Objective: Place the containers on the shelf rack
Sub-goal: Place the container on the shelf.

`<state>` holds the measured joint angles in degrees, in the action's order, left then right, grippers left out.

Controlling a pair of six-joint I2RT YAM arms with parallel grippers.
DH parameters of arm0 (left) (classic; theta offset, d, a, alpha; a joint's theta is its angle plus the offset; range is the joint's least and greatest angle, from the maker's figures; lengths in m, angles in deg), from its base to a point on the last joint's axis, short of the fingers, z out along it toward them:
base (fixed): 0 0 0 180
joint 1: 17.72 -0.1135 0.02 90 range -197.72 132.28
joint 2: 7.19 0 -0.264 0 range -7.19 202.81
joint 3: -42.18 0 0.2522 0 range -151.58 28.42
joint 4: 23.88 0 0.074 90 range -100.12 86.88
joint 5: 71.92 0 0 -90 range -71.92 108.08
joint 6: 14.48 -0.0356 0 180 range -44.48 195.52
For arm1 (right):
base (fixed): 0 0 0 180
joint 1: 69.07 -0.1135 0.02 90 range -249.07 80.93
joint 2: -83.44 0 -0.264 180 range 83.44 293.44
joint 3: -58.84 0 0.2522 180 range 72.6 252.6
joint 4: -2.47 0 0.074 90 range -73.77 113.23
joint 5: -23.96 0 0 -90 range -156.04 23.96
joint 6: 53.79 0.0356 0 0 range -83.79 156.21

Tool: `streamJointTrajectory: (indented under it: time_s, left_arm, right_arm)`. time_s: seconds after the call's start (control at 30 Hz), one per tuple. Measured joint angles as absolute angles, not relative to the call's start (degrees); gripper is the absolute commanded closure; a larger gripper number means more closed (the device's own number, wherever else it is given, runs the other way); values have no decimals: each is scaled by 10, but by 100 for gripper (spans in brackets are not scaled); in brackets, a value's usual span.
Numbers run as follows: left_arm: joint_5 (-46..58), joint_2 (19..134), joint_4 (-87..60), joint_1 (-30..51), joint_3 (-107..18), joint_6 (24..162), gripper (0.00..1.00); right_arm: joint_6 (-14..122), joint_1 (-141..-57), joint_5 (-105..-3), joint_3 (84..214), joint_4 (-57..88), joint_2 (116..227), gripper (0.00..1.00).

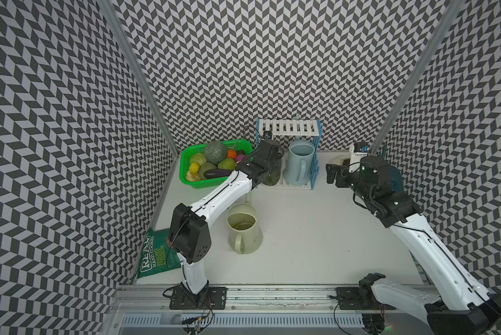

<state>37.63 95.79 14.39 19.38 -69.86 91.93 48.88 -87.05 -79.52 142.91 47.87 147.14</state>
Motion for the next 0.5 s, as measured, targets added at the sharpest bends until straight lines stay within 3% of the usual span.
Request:
streamJointTrajectory:
  time_s: [0.13,0.33,0.5]
  left_arm:
    - [308,898,128,193,-685,851,1]
    - [137,806,71,194,-604,755,0]
    - [-1,796,56,194,-571,719,0]
  right_arm:
    - [503,-774,-808,1410,503,1463,2]
    - [508,-615,-781,1314,518,1422,2]
    - [504,-531,-747,1258,518,1430,0]
